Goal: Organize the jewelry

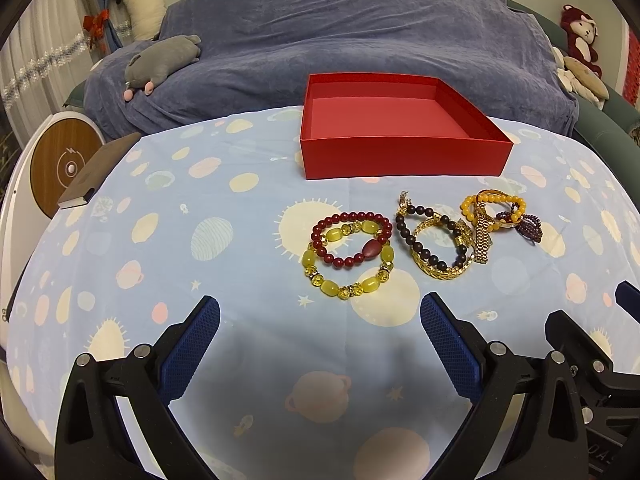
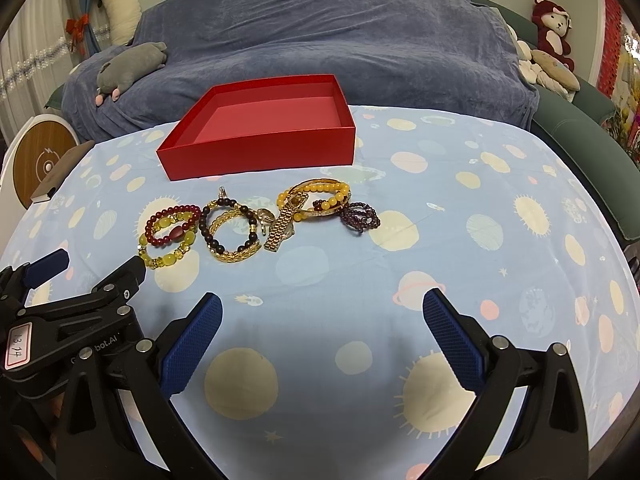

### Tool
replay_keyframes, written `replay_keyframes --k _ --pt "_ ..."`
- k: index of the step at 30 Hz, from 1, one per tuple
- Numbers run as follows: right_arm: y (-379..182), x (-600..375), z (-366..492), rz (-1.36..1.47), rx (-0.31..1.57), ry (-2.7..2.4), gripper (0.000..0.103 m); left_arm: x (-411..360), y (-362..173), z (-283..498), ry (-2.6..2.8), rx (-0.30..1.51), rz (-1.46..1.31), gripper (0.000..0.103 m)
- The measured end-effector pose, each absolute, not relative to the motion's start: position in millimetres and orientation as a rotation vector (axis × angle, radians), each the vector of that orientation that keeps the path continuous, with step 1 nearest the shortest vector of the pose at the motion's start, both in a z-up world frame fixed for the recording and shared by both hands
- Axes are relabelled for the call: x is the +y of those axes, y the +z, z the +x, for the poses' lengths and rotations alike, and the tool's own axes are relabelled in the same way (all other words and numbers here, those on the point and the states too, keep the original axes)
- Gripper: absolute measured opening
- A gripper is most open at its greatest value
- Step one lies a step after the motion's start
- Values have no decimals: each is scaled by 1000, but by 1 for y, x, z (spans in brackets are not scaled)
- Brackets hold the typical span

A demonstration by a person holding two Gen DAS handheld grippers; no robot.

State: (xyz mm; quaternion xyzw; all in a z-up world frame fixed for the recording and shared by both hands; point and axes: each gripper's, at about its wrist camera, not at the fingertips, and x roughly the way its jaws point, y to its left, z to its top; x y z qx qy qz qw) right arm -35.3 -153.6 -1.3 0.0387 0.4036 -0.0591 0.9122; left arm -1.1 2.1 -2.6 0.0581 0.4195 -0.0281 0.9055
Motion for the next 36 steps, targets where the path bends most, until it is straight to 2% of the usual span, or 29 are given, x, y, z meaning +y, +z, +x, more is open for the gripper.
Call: replay_keyframes --k 17,36 --pt "-3 -168 -27 130 839 -133 96 19 -3 22 -42 844 83 96" --pt "-13 -184 -13 179 871 -140 96 35 -26 55 -60 933 66 96"
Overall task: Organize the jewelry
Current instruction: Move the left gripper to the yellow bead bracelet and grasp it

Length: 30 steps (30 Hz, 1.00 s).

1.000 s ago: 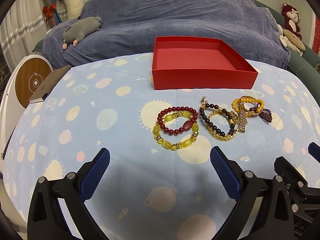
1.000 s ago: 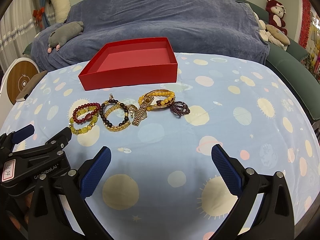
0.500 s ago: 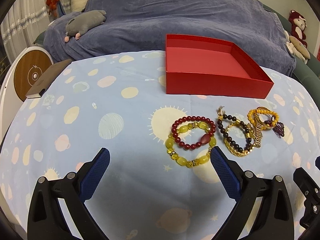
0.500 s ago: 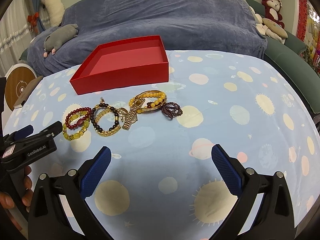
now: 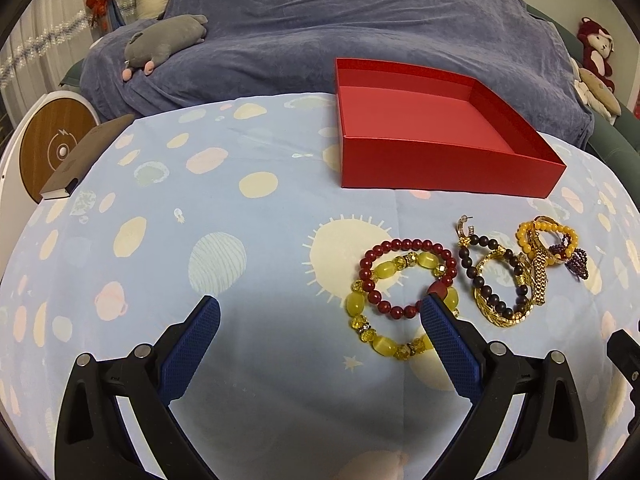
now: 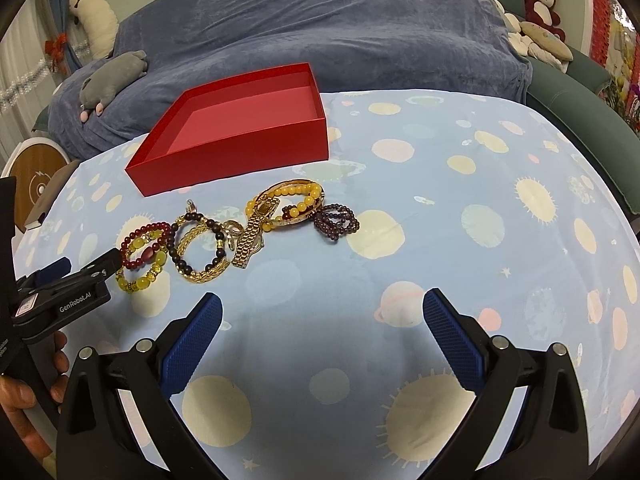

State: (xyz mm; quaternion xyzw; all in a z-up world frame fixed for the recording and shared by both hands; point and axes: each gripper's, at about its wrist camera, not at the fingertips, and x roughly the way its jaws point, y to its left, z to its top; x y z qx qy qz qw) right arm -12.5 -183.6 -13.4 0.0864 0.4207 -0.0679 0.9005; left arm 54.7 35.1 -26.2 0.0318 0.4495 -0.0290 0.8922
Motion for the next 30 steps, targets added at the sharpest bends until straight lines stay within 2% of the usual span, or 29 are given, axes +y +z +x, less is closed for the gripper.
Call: replay_keyframes --k 4,6,10,16,21,22,23,30 --pt "-17 -184 -12 183 882 -136 96 31 -27 52 -73 907 89 95" --pt "-19 -184 -12 182 887 -133 96 29 -32 53 -76 923 104 85" --pt "-22 -184 -10 182 898 -131 96 28 -43 54 -91 962 86 77" --pt "-22 -188 -7 187 894 -139 96 21 -44 50 -113 933 100 56" --pt "-18 -200 0 218 877 -159 96 13 -41 46 -178 921 97 23" --pt "-17 -202 1 224 873 -162 96 13 -40 47 -187 925 88 14" --pt "-16 -204 3 226 869 -167 96 13 -39 47 -195 934 77 10" --pt "-18 -207 16 260 874 -150 96 16 -31 44 -249 941 1 7"
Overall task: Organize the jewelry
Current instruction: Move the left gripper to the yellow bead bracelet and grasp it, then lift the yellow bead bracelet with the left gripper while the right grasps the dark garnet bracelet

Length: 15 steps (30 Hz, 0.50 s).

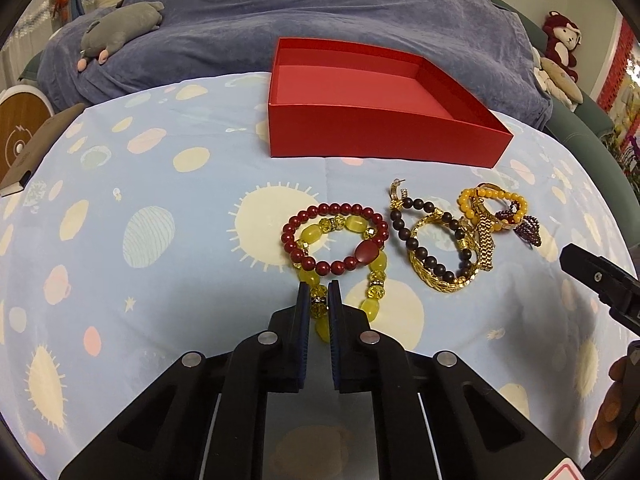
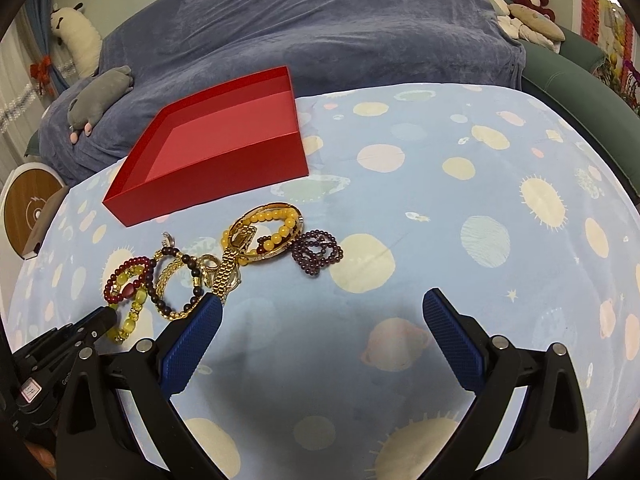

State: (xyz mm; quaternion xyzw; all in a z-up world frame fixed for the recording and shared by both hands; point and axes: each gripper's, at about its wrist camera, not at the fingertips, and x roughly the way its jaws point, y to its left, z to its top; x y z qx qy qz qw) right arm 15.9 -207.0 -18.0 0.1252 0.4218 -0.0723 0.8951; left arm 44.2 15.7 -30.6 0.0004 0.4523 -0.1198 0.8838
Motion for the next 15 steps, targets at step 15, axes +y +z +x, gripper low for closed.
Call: replay_keyframes --k 15 --pt "-24 -163 35 224 899 -19 95 25 16 26 -364 867 -96 7"
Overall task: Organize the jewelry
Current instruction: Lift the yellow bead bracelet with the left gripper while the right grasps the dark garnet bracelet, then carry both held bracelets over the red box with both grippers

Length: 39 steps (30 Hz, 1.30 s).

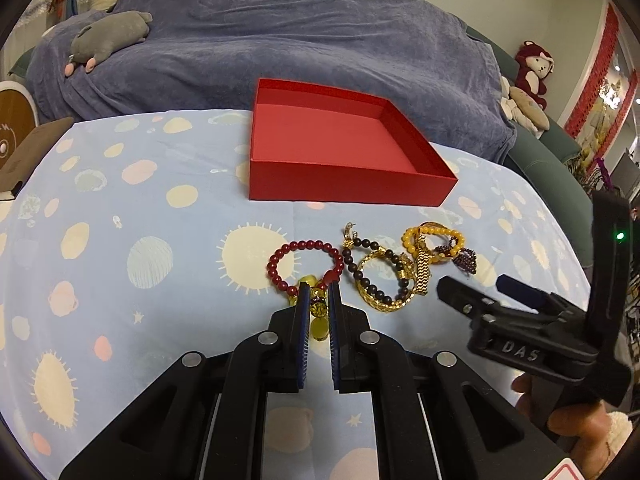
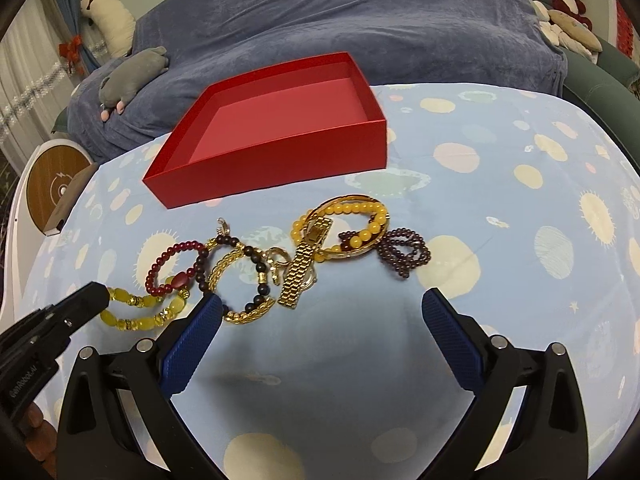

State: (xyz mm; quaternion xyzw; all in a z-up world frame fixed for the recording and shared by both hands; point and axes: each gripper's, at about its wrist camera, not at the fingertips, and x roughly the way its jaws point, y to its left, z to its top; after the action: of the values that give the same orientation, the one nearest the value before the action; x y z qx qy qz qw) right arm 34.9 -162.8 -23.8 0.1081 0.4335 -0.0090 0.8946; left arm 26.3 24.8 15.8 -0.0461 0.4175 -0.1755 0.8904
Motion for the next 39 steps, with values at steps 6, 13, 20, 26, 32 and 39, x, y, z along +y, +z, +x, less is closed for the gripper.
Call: replay_keyframes --k 6,13,20,26,32,39 --pt "-26 -154 35 179 900 -15 94 39 39 25 -375 813 -135 7" --pt "-22 -184 38 204 880 -89 92 51 55 28 -348 771 -146 7" --pt "-37 -217 40 262 912 -154 77 47 39 34 -317 818 -124 7" --pt "-42 -213 48 226 920 -147 71 41 28 33 -309 833 -102 7" --pt "-49 -205 62 170 926 -146 61 41 20 36 -306 855 -104 7" --pt "-47 -207 62 152 926 -134 15 39 18 35 -316 860 -91 7"
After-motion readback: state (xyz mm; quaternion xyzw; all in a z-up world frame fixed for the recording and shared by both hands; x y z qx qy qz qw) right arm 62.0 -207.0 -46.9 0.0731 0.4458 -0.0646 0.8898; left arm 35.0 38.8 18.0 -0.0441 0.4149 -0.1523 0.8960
